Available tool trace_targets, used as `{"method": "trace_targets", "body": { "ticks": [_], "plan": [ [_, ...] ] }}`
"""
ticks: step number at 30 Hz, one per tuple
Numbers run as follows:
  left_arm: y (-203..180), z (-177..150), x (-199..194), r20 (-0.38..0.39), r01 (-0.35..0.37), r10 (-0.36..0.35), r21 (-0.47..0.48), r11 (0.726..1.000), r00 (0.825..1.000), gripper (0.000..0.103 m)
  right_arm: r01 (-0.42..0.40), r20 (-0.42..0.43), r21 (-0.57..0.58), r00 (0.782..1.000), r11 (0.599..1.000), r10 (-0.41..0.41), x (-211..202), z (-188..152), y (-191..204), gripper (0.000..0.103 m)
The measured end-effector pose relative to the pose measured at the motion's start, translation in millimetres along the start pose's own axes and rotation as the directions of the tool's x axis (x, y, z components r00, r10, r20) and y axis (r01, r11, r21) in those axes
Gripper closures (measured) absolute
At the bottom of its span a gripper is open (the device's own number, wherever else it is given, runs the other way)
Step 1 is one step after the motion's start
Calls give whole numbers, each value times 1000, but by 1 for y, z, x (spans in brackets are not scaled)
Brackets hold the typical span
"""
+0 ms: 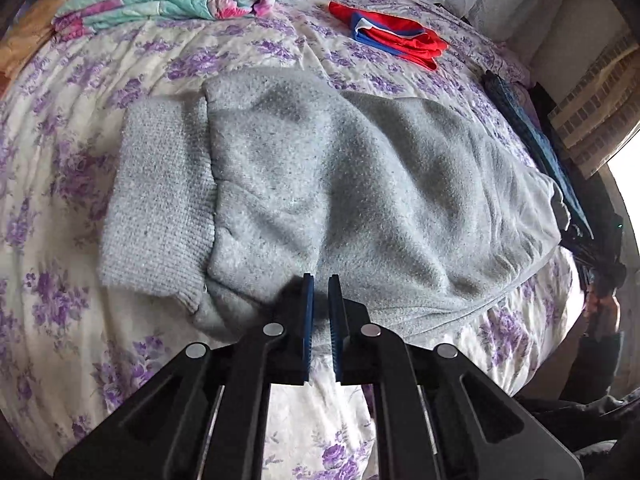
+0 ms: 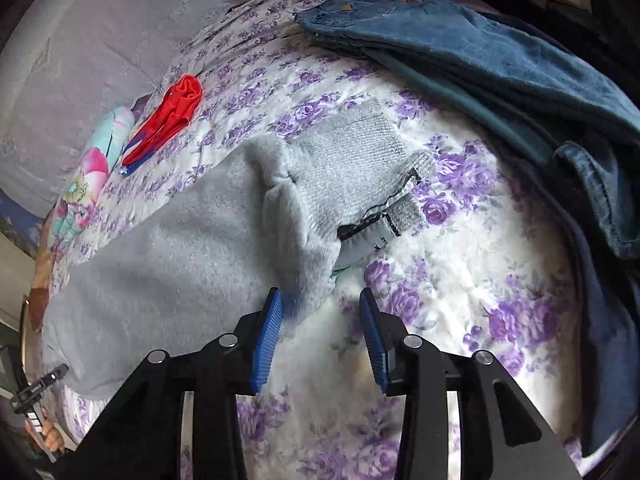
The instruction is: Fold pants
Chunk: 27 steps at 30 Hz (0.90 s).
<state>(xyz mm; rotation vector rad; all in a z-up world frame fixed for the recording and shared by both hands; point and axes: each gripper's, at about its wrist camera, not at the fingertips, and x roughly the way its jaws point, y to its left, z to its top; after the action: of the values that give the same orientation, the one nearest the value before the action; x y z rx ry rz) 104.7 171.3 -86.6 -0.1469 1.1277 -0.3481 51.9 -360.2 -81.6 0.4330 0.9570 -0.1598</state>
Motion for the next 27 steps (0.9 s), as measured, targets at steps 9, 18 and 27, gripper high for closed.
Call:
{"method": "trace_targets", "body": {
  "ticks": [9,18,27],
  "plan": [
    [-48,27,-18,75,-41,34,96,994,997,69,-310,-77,-340,950,888,303,-23,19,145,54],
    [-25,11,32,-24,18,-17,38,999,1000,69,-349,-330,-615,928,707,171,101,70,318,54],
    [-18,5,26,-38,44,-42,54,998,998,73,-431,-435,-716,891,549,132,114,6,336,54]
  ]
}}
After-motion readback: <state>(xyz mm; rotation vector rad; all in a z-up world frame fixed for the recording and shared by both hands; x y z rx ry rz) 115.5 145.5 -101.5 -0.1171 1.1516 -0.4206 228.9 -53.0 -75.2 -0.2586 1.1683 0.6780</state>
